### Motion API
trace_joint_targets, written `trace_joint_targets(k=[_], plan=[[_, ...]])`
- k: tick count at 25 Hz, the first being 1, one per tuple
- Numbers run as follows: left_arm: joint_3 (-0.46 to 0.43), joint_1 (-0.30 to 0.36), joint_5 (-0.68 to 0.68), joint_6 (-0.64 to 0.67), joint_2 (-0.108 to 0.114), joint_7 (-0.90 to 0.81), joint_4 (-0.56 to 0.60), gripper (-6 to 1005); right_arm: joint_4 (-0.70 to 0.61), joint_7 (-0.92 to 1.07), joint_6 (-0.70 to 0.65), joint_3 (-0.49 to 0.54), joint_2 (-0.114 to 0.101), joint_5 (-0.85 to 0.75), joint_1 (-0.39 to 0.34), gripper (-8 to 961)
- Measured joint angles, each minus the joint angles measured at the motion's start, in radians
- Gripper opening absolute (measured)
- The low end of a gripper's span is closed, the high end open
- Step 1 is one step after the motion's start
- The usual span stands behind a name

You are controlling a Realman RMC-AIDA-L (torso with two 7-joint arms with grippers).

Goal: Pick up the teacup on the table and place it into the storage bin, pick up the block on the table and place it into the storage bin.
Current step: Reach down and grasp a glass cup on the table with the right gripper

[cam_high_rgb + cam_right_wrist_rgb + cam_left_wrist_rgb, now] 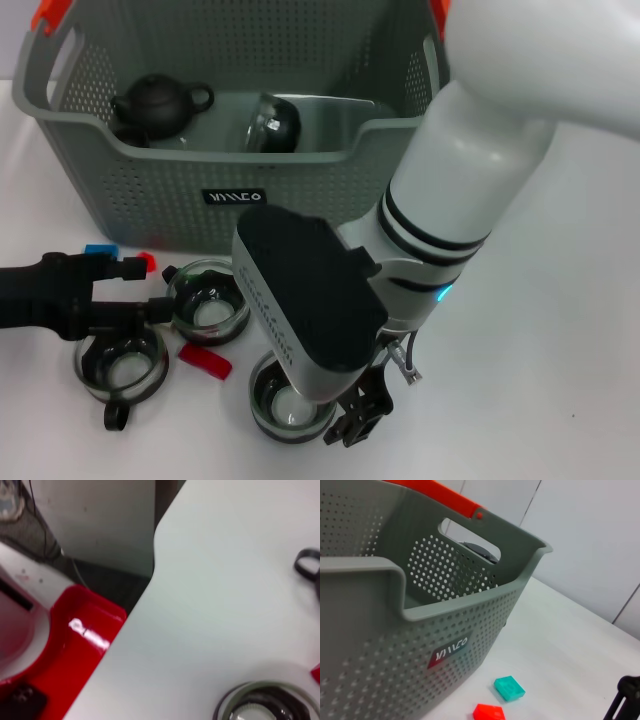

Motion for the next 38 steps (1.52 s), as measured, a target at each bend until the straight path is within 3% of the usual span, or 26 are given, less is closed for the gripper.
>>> trace_joint_targets(k=[25, 31, 33, 38], plan=[[-0.003, -0.003, -0.002, -0.033, -0.001, 0.002, -0.019, 872, 0.038, 0.001, 0.141, -0.119, 0.007, -0.008, -0.023, 666], [-0.003, -0.003, -0.002, -0.033, -0.001, 0.0, -0.019, 872, 0.049, 0.005, 0.158, -0.131, 0.009, -0.009, -0.024, 585], [-0.003, -0.003, -0.002, -0.033, -0.001, 0.0, -0.019, 872, 0.049, 0.007, 0.159, -0.133, 0.009, -0.009, -0.024, 450], [-0.003, -0.003, -0.002, -0.036, -0.001, 0.0, -0.019, 873, 0.049, 0.009, 0.167, -0.158, 0.011, -0.009, -0.025, 454]])
